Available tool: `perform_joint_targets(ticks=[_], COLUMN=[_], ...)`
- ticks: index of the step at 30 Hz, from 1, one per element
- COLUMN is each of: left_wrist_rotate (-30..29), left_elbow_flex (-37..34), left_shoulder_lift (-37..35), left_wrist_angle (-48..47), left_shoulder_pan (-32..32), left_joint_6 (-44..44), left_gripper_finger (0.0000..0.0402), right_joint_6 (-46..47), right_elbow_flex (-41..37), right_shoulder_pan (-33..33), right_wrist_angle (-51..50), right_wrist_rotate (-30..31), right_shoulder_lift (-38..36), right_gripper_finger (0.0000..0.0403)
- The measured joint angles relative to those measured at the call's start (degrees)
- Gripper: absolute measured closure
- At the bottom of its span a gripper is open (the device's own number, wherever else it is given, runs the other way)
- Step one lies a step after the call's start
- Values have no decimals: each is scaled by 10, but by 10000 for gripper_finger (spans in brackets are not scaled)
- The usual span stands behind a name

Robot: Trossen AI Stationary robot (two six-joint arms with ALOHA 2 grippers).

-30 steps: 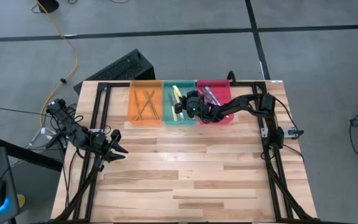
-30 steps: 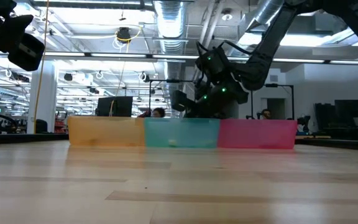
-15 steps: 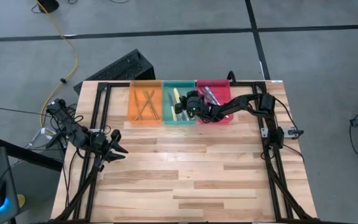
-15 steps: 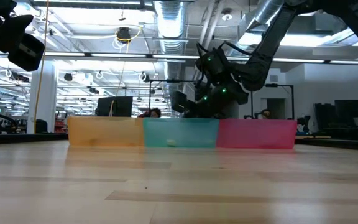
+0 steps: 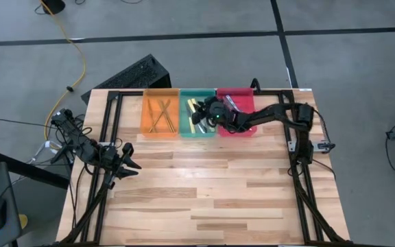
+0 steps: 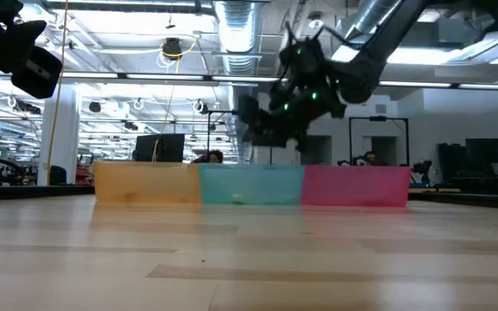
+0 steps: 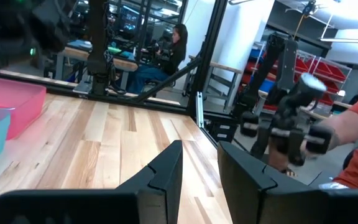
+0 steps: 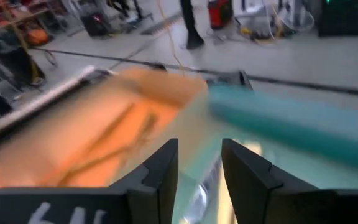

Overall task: Sort silverware by color (type)
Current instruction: Return to Home Position

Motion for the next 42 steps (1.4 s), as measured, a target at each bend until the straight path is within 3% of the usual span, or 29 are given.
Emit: perform_joint_targets(ticks=[12, 25, 30, 36, 42], left_wrist_rotate=[0, 0, 0, 0, 0], left_elbow_flex=[0, 0, 0, 0, 0], left_shoulder_lift=[0, 0, 0, 0, 0], left_wrist_angle=[0, 0, 0, 0, 0], left_shoulder_pan=[0, 0, 0, 0, 0], left_joint_6=[0, 0, 0, 0, 0], left_gripper_finger=[312, 312, 312, 312, 312], right_joint_6=[-59, -133, -175, -110, -132], right_elbow_flex=[0, 0, 0, 0, 0], right_shoulder_pan=[4, 51, 74, 98, 158], right_wrist_angle=[-75, -314, -393, -488, -497], right_wrist_rotate=[-58, -58, -57, -56, -56], right_shoulder_lift=[-166, -349, -386, -406, -415], right_gripper_finger=[258, 258, 258, 258, 258])
